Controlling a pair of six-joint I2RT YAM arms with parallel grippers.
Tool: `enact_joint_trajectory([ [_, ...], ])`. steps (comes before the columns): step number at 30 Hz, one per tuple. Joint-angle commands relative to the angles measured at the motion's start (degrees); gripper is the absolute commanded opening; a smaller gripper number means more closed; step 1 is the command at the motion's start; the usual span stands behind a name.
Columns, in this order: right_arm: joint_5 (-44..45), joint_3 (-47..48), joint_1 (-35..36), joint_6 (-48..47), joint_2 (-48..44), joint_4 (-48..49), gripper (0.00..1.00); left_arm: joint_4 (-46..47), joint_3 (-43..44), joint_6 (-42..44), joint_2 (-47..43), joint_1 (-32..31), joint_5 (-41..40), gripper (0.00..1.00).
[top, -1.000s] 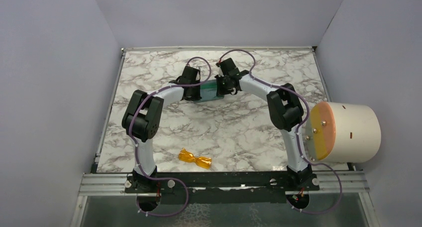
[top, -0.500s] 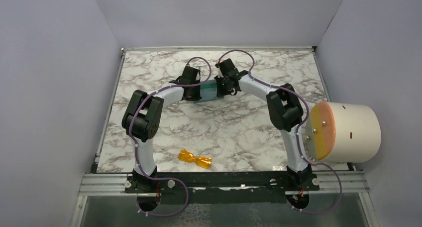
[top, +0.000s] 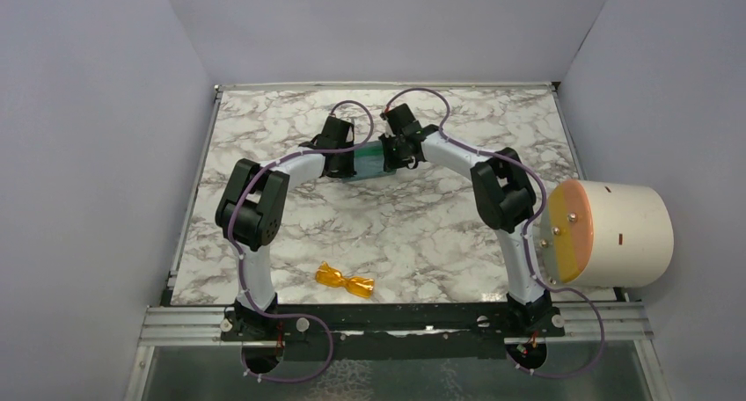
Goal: Organize the sunglasses
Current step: Place the glasses cleaning cloth in the sunglasses case.
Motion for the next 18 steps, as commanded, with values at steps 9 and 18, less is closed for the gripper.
enact_joint_trajectory([
  [9, 6.83, -0.35, -0.29, -1.04, -0.32, -3.02, 0.01, -2.4, 0.43, 0.31, 1.04, 0.2, -2.61, 0.0],
  [18, 5.68, 0.77, -0.26, -1.28, -0.34, -3.69, 0.01, -5.19, 2.62, 0.78, 1.23, -0.06, -2.71, 0.0],
])
